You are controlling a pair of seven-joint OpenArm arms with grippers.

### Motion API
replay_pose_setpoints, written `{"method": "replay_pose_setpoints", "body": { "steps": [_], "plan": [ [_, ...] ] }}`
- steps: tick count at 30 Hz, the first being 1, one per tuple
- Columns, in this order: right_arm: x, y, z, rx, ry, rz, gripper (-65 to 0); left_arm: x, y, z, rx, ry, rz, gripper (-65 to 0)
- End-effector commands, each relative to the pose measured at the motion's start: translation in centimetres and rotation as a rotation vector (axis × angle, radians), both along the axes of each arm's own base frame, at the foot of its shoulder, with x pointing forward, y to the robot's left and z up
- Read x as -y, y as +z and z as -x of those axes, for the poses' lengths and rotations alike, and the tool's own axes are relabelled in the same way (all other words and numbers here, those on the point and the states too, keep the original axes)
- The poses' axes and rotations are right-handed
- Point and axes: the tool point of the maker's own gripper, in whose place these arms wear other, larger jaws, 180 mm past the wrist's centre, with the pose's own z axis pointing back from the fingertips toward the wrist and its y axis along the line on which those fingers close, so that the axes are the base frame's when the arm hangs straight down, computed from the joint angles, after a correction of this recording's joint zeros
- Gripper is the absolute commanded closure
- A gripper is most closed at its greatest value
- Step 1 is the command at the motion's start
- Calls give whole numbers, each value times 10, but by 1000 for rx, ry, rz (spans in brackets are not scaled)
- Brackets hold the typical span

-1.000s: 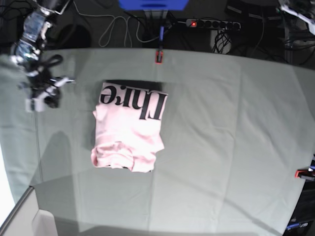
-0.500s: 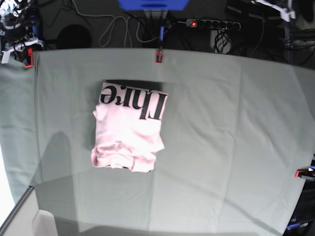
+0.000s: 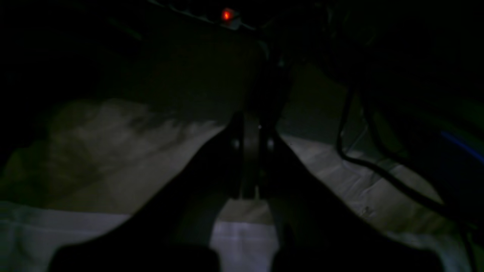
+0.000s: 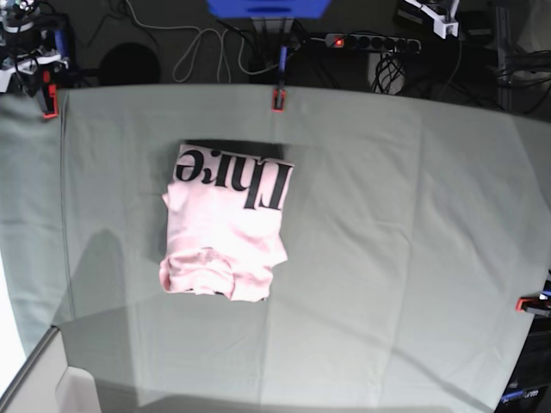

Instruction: Layout the t-shirt on the table in an organized manner, then fold the t-shirt properly

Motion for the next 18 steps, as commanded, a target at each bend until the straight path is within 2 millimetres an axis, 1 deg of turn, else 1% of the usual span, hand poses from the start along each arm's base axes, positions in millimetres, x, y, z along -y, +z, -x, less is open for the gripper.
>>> {"method": "replay_pose_setpoints", "body": {
  "steps": [1, 2, 4, 6, 8, 10, 13, 15, 18],
  "plan": [
    [-7, -22, 45, -191, -17, -32, -35, -3, 2, 1, 5, -8, -4, 0],
    [-9, -23, 50, -197, -26, -36, -35, -6, 3, -1, 12, -12, -12, 0],
    [-12, -24, 53, -201, -27, -41, -34, -11, 4, -2, 13, -14, -20, 0],
    [-13, -21, 51, -197, -20, -37, -34, -11, 4, -2, 13, -14, -20, 0],
    [-13, -17, 46, -188, -9, -25, -34, -20, 6, -2, 13, -20, -34, 0],
    [-21, -15, 41, -179, 4, -27, -33, -30, 8, -1, 10, -27, -51, 0],
    [-16, 0, 36, -158, 6, 17, -33, -38, 10, -1, 7, -31, -64, 0],
    [-14, 10, 33, -154, 24, 48, -33, -51, 14, -2, 8, -39, -85, 0],
    [-9, 22, 28, -146, 32, 82, -33, -57, 16, -1, 6, -43, -96, 0]
  ]
}}
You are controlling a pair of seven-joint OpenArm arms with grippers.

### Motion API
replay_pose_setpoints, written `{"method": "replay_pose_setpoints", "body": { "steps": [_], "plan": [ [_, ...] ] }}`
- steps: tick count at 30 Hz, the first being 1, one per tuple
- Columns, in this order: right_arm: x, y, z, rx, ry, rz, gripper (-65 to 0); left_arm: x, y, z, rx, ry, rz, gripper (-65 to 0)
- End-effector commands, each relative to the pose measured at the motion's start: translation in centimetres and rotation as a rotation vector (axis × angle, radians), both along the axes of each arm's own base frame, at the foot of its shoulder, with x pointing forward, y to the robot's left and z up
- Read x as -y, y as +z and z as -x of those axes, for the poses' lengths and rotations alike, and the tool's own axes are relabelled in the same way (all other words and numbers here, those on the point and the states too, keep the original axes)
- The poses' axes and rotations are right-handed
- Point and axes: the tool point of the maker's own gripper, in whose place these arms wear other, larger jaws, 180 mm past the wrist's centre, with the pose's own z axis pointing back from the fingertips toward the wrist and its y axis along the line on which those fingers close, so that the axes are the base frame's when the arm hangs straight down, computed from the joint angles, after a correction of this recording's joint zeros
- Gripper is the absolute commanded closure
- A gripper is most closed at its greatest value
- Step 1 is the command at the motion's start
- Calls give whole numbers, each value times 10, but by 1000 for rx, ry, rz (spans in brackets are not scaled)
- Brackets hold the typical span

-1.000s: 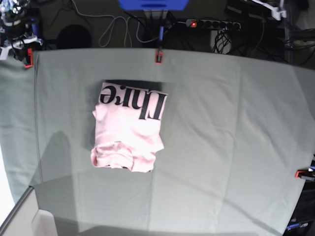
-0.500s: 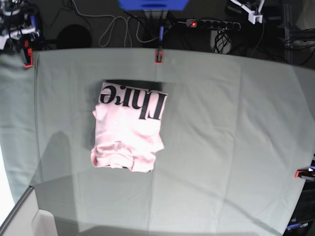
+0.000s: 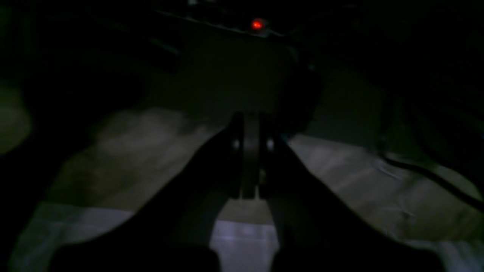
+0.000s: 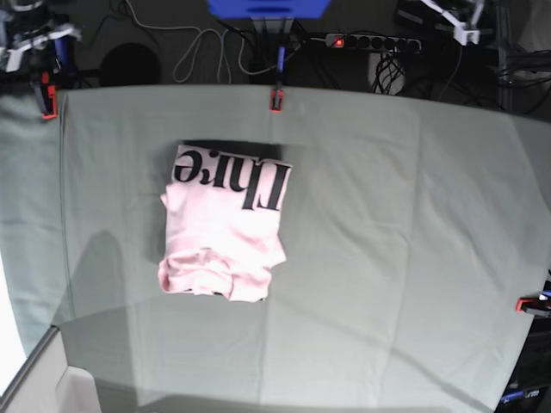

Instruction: Layout the t-shirt on the table in an organized manner, then fold the t-shirt properly

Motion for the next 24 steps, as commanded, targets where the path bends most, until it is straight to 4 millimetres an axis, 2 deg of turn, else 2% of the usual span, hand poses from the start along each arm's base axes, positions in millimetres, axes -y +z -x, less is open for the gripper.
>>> {"method": "replay_pose_setpoints", "body": {
  "steps": [1, 4, 6, 11, 15, 18, 21, 24],
  "plan": [
    [5, 8, 1, 8, -1, 25, -33, -3, 3, 3, 3, -2, -4, 0],
    [5, 7, 5, -1, -3, 22, -33, -3, 3, 3, 3, -2, -4, 0],
    [2, -2, 15, -25, -11, -1, -33, -3, 3, 3, 3, -2, -4, 0],
    [-12, -35, 46, -107, -56, -99, -33, 7, -1, -1, 7, -4, 14, 0],
    [-32, -66, 74, -163, -102, -201, -33, 32, -8, -10, -2, -86, 62, 0],
    [-61, -95, 93, -244, -89, -293, -32, 53, -12, -12, -16, -171, 99, 0],
    [-100, -122, 108, -341, -32, -394, -32, 75, -18, -10, -38, -239, 143, 0],
    [-139, -144, 116, -398, 72, -471, -32, 110, -28, -8, -65, -320, 225, 0]
  ]
}}
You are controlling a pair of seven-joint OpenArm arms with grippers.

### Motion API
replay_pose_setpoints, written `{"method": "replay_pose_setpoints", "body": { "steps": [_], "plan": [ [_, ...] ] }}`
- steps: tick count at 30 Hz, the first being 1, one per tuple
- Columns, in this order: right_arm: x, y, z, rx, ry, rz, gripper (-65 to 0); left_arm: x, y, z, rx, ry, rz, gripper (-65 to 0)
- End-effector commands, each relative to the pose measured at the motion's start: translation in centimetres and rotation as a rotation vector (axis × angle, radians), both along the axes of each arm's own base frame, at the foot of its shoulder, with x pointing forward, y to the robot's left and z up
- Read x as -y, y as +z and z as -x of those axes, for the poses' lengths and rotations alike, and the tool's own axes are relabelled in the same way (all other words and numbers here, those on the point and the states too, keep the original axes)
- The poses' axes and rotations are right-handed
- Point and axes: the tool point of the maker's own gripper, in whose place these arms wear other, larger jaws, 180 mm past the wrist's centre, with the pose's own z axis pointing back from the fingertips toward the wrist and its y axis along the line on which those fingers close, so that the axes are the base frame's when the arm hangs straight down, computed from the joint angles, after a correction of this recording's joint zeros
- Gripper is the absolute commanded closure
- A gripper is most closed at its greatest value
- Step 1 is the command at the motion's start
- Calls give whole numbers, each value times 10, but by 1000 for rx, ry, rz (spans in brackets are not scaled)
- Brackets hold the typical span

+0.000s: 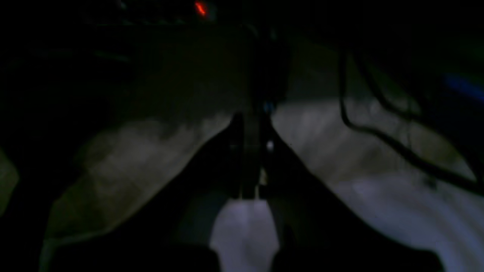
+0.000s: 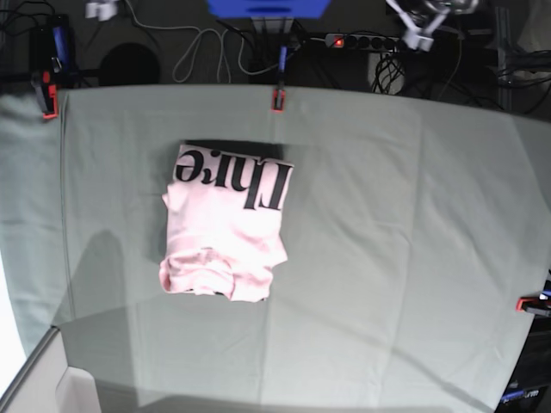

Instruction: Layout the t-shirt on the table in an organized manner, then fold the t-shirt properly

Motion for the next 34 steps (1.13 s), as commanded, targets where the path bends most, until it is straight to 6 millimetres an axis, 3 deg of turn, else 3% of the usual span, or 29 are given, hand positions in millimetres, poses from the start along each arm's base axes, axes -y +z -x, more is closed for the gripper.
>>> {"method": "replay_pose_setpoints", "body": {
  "steps": [1, 4, 7, 13, 18, 21, 25, 34],
  "plan": [
    [-2, -1, 6, 8, 17, -11, -32, 10, -1, -3, 21, -7, 35, 0],
    [-27, -17, 20, -5, 54, -93, -32, 37, -9, 4, 25, -14, 113, 0],
    [-50, -26, 35, -7, 87, -172, -32, 50, -15, 9, 32, 13, 133, 0],
    [-82, -32, 49, 69, 63, -290, -31, 4, -37, -5, 74, 25, -195, 0],
    [-46, -46, 71, 42, 149, 20, 0, -13, -39, -13, 94, 72, -357, 0],
    [-13, -46, 72, 12, 315, 264, 0, -17, -39, -15, 96, 87, -393, 0],
    [12, -40, 63, 11, 506, 469, 0, -7, -40, -15, 94, 88, -380, 0],
    [14, -37, 60, 25, 603, 512, 0, 10, -42, -14, 90, 92, -356, 0]
  ]
}}
